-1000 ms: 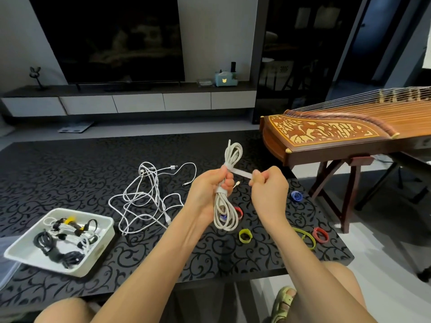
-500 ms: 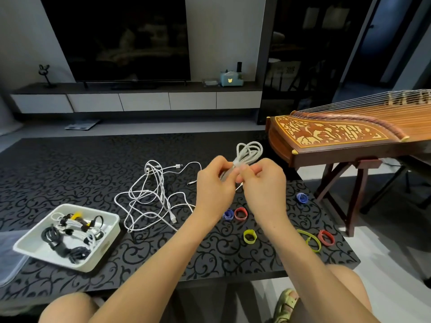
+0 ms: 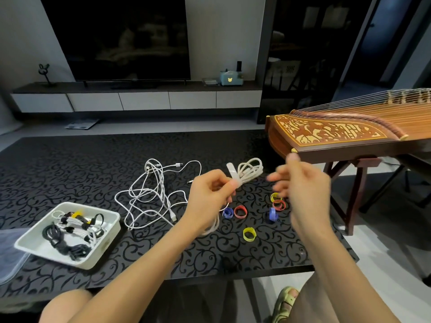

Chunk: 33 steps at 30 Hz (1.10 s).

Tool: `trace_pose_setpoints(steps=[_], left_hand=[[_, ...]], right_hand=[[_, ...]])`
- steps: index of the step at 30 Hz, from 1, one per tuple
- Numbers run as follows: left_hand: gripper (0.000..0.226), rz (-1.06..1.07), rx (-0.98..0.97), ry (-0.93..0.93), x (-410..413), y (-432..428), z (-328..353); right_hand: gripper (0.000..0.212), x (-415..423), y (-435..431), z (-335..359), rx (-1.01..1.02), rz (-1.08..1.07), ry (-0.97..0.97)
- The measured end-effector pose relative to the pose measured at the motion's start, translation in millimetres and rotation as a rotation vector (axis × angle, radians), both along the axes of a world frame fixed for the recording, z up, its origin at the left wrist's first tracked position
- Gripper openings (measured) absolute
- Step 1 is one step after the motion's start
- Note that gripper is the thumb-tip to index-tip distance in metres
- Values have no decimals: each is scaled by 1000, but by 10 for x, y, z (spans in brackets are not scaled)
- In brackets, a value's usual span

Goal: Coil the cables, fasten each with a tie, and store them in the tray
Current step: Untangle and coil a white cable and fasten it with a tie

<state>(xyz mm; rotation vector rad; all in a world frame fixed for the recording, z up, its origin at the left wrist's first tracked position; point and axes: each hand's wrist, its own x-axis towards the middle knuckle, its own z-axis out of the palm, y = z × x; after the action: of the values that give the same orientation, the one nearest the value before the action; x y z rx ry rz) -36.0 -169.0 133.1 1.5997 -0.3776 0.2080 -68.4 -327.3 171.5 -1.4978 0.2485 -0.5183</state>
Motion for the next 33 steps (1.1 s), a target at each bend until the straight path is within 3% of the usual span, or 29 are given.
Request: trace_pose_setpoints(steps=[2, 5, 8, 12, 15, 18, 24, 30, 33], left_hand=[[34, -173, -247, 264, -6, 35, 51], [21, -406, -432, 575, -77, 22, 140], [8, -567, -545, 704, -150, -14, 203], [20, -601, -670, 801, -168, 27, 237], [22, -568, -732, 790, -181, 37, 208], [21, -484, -810, 770, -215, -7, 153], [18, -175, -483, 370, -240, -18, 128], [17, 5, -155, 54, -245, 30, 116], [18, 137, 106, -55, -288, -12, 43]], right_hand=[[24, 55, -188, -109, -7, -4, 29], [24, 90, -155, -279, -41, 419, 128], [22, 67, -16, -330, 128, 700, 76], [24, 38, 115, -376, 76, 562, -43], [14, -22, 203, -369, 8, 452, -124], [14, -63, 268, -354, -192, 302, -191], [28, -120, 296, -263, -379, 262, -203], [34, -162, 382, -222, -144, 358, -145], [52, -99, 498, -290, -47, 265, -74]])
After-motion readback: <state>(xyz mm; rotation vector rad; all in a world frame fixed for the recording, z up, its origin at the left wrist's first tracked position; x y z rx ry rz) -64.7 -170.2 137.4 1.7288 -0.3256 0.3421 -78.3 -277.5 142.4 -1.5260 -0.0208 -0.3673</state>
